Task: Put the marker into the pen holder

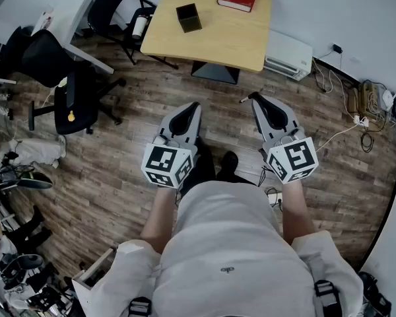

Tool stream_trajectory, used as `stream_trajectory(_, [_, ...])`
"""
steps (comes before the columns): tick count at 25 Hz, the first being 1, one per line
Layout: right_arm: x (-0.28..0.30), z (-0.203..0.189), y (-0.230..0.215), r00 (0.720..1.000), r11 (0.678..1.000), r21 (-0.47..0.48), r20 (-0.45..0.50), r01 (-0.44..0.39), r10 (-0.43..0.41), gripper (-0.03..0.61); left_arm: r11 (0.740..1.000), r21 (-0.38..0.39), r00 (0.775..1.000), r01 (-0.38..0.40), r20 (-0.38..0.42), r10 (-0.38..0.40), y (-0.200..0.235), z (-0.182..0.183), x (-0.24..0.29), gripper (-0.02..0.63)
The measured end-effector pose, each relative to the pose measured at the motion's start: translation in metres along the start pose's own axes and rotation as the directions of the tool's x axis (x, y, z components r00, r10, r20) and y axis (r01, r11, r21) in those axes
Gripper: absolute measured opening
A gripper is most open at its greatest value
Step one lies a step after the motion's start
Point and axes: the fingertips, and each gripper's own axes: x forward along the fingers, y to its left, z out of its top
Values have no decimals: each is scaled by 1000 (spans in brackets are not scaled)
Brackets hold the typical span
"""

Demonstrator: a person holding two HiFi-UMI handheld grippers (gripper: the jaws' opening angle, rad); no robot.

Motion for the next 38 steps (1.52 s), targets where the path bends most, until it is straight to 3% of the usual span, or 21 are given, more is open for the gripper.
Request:
stream_trajectory(19, [-37, 2, 2, 1000, 999, -31, 22, -20, 21, 25, 999, 14, 999, -50, 18, 50, -25, -4, -19, 9])
stream_trajectory(30, [-18, 5, 6, 1000, 1000, -29, 16, -1, 2, 25, 999, 17, 999, -47, 11, 47, -4, 0, -18, 9])
stream_trajectory(38, [17, 19, 6, 999, 998, -43, 10, 35, -35, 25, 1000, 17, 1000, -25, -3, 25, 37, 7, -6, 9])
